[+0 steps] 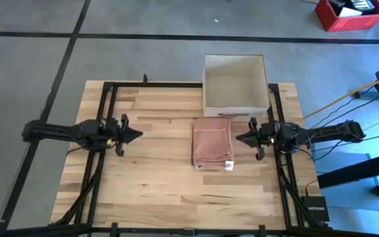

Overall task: Fold towel
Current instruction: Return to Home Position

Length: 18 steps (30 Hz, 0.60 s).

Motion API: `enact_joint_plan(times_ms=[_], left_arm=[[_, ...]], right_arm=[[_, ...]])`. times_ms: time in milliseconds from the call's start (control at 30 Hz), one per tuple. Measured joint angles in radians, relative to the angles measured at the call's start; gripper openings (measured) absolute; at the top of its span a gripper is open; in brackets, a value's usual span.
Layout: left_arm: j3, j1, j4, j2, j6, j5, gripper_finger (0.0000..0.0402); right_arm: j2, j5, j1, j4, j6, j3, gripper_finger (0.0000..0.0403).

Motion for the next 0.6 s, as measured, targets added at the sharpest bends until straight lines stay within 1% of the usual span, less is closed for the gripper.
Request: enact_joint_plan(times_ms=[167,200,333,433,533,600], left_arm=[[-0.030,-0.007,-0.028,-0.176,0.008,0.001,0.0002],[-0.036,-0.009,-0.044,-0.191,0.008,0.001,0.0002],[-0.044,-0.011,-0.059,-0.183,0.000,0.000,0.0001],[-0.044,-0.011,-0.078,-0.185,-0.001,-0.007,0.0002],[-0.044,-0.011,-0.090,-0.186,-0.019,-0.016,0.0001],[-0.044,-0.011,-0.115,-0.185,-0.027,-0.017,0.0002]], right_arm=[[0.000,-0.013,0.000,-0.010,0.020,-0.001,0.0006],[0.000,-0.019,0.000,-0.010,0.024,-0.001,0.0007],[0.000,-0.053,0.000,-0.014,0.025,-0.001,0.0007],[-0.013,-0.046,0.000,-0.014,0.022,-0.002,0.0007],[-0.041,-0.016,0.000,-0.062,0.024,-0.002,0.0007],[-0.069,-0.040,0.000,-0.098,0.022,-0.002,0.0007]])
